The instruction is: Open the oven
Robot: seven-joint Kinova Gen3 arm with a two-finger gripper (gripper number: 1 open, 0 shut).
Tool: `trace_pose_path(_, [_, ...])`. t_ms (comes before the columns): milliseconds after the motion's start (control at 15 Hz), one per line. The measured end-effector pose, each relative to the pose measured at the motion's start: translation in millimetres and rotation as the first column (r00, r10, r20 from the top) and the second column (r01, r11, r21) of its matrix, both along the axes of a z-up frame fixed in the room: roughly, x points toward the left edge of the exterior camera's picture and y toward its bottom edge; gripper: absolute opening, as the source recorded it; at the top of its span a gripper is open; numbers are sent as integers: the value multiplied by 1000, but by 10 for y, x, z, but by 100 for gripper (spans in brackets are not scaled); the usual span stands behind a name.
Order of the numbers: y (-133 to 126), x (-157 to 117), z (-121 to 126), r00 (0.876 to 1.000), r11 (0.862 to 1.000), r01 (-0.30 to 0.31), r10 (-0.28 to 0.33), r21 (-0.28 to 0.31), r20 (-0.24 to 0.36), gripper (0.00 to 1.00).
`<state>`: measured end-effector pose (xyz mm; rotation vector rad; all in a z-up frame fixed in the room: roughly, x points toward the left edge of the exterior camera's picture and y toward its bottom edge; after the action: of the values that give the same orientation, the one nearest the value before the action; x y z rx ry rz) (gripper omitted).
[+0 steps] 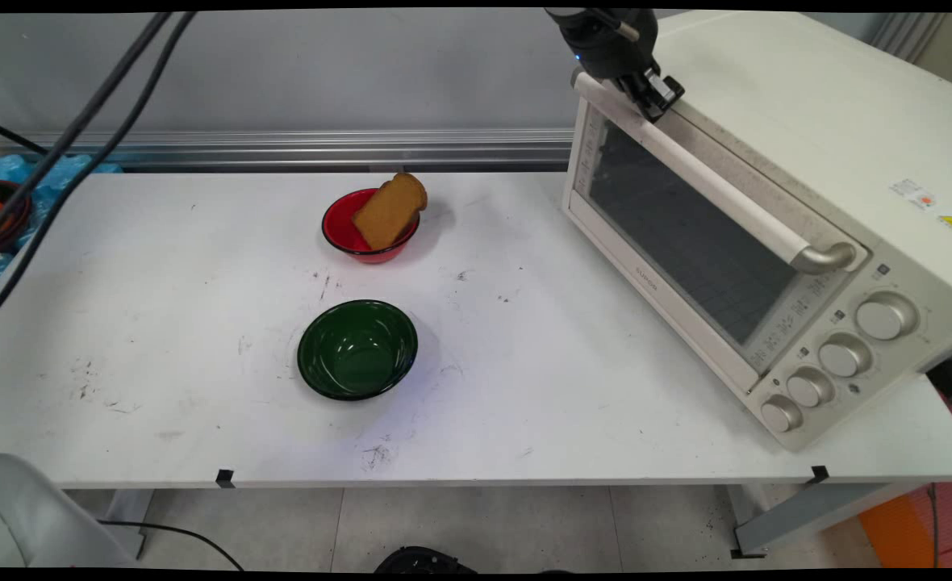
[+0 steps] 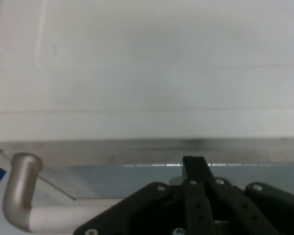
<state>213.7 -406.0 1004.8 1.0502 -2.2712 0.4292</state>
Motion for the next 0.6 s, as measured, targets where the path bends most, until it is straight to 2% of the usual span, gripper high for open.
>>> trace_pose_path(600, [12, -48, -128, 999, 999, -21, 20, 41, 40, 0])
